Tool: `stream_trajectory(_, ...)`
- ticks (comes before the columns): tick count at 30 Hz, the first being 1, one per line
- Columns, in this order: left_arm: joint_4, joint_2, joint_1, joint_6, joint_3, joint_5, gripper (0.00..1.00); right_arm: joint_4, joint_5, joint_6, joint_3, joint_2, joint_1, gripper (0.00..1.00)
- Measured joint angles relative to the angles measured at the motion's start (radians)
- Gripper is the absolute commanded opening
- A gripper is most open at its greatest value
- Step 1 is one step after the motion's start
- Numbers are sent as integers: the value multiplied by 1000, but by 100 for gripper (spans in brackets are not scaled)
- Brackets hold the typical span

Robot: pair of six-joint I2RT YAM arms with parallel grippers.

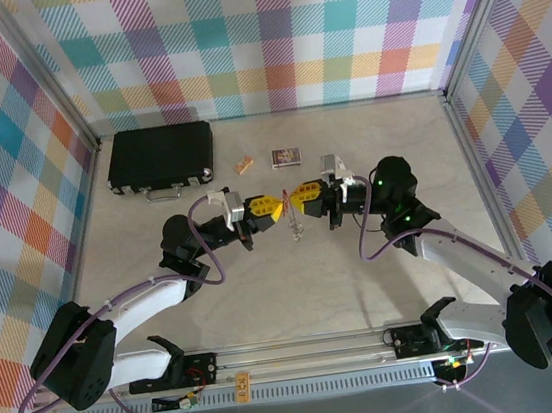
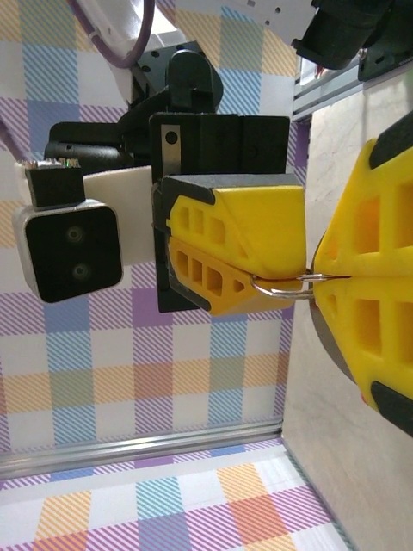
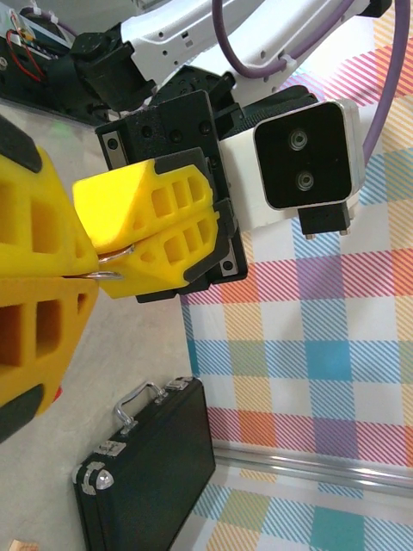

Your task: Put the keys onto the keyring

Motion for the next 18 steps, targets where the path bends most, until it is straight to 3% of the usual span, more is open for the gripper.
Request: stream_trajectory(18, 0, 0, 0, 2, 0, -23, 0, -8, 5, 0, 0, -13, 0, 0)
